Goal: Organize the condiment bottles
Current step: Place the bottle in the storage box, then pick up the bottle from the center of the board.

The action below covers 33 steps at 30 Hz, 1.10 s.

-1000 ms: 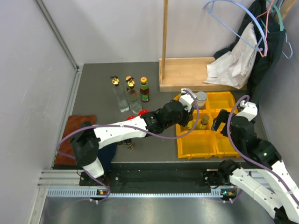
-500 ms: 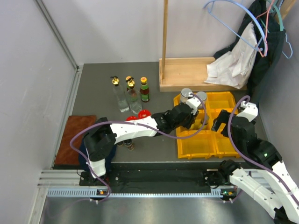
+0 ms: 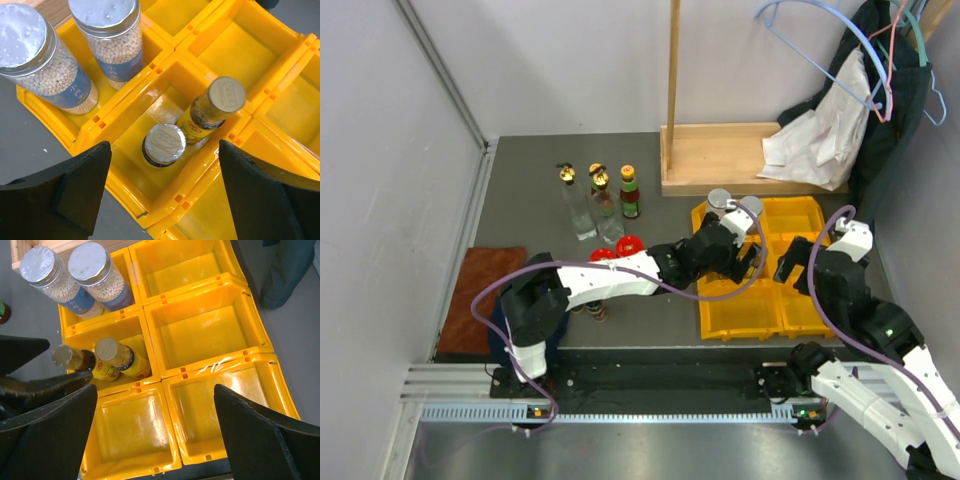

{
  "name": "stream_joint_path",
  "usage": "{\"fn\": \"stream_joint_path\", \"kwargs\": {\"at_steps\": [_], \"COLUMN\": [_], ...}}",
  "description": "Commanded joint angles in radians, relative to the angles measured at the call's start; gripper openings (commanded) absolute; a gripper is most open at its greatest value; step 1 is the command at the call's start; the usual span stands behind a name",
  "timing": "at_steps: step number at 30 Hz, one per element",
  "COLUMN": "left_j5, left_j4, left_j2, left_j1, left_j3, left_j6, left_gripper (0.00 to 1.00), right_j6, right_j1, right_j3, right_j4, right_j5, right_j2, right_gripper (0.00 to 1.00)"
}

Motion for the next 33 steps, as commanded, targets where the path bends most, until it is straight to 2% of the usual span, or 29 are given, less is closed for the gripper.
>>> {"fn": "stream_joint_path", "kwargs": {"at_steps": [1,6,12,15,19,24,29,33], "left_j5": [-0.037,-0.064,-0.196,-0.308,-0.416,-0.550,-0.600,-0.655], "left_j4": [0.064,0.051,-0.008,-0.108,-0.329,-0.568,-0.660,-0.862], "left_j2": [-0.095,-0.181,-0.430,-0.570,-0.730,-0.929,-1.051,-1.086], "left_j1": [-0.022,-0.025,-0.025,-0.025,-0.025,-0.025,-0.024,-0.024], "left_j3": [0.050,0.021,-0.131,-0.252,-0.318,-0.415,-0.478,-0.467], "left_j6": [0.014,-0.015,-0.096,-0.162,-0.259,-0.349,-0.405,-0.568], "left_gripper": [0.99,0.99,0.99,0.99,0.99,0.99,0.99,0.99], "right_j6": [0.007,-0.032,-0.081,-0.078,-0.068,-0.062,-0.024,0.023], "right_j1": [-0.011,-0.011,-0.013,-0.011,-0.013,-0.011,-0.012,-0.013], "right_j3": [0.068,0.107,0.122,0.118,0.114,0.137,0.133,0.144], "right_j4": [-0.013,-0.035,-0.038,-0.023,0.028,0.060,0.100,0.108], "right_j5": [0.017,-0.026,-0.104,-0.150,-0.227,-0.287,-0.347,-0.368], "right_j2": [-0.001,0.016,0.010,0.013,0.054,0.183,0.246,0.264], "right_gripper": [0.99,0.99,0.99,0.99,0.99,0.99,0.99,0.99]}}
